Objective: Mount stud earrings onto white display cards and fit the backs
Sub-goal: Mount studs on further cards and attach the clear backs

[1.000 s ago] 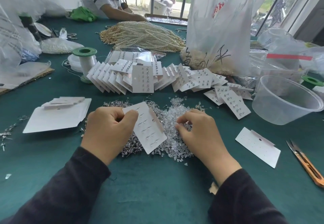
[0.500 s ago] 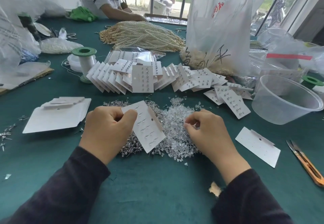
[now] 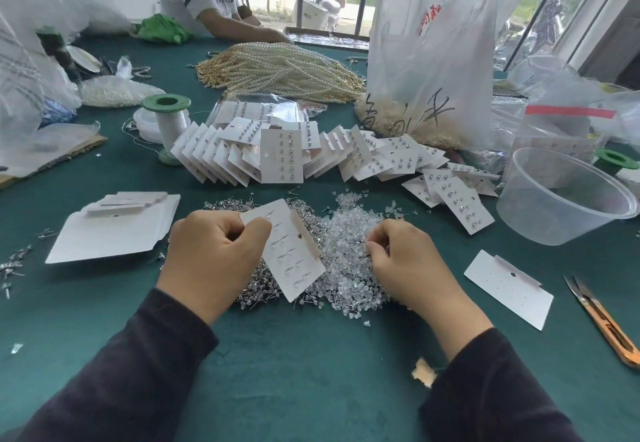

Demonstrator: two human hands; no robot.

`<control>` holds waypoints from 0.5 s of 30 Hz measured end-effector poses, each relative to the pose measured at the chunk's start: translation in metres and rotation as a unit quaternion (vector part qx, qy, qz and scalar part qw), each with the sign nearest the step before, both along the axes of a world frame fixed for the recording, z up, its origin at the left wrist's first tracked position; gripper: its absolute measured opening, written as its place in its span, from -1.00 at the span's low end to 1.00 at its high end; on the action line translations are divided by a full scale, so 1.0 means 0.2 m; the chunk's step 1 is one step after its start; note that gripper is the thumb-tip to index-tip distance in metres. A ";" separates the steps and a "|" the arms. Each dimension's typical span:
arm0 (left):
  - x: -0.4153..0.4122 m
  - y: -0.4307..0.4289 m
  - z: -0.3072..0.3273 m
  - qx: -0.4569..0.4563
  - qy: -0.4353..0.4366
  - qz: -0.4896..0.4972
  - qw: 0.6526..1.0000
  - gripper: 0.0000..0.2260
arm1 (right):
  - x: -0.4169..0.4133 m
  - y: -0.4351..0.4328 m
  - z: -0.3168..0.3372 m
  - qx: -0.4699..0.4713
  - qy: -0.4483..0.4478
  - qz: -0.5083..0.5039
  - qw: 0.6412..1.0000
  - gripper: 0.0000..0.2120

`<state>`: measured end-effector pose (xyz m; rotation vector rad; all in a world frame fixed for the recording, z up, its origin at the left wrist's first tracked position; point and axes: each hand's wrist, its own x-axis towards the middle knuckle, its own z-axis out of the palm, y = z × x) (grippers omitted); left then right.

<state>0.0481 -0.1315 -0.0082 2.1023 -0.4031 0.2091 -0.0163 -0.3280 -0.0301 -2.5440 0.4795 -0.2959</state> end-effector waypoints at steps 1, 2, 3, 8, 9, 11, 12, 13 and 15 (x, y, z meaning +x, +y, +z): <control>0.00 0.00 0.00 -0.002 0.002 0.000 1.000 -0.58 | 0.00 0.00 0.00 0.004 -0.003 0.001 1.000 -0.90; 0.00 0.00 0.00 -0.003 0.002 -0.001 1.000 -0.58 | -0.01 0.00 0.00 0.008 -0.008 0.000 1.000 -0.90; 0.00 0.00 0.00 -0.002 0.002 -0.001 1.000 -0.58 | -0.01 0.00 0.00 0.011 -0.014 -0.003 1.000 -0.90; 0.01 0.01 0.00 -0.004 0.001 0.003 1.000 -0.57 | -0.02 0.00 0.02 0.010 -0.059 -0.012 0.998 -0.90; 0.01 0.01 0.00 -0.004 0.001 0.004 1.000 -0.57 | -0.03 0.00 0.02 0.008 -0.065 -0.013 0.998 -0.89; 0.01 0.01 0.00 -0.002 -0.002 0.008 1.000 -0.57 | -0.03 0.01 0.03 0.009 -0.076 -0.017 0.997 -0.87; 0.01 0.01 0.01 -0.001 -0.004 0.011 1.000 -0.57 | -0.03 0.01 0.03 0.009 -0.082 -0.019 0.996 -0.86; 0.01 0.01 0.01 -0.002 -0.006 0.013 1.000 -0.57 | -0.03 0.01 0.03 0.007 -0.089 -0.021 0.996 -0.86; 0.01 0.01 0.01 -0.006 -0.009 0.018 1.000 -0.57 | -0.04 0.02 0.03 -0.006 -0.108 -0.028 0.994 -0.85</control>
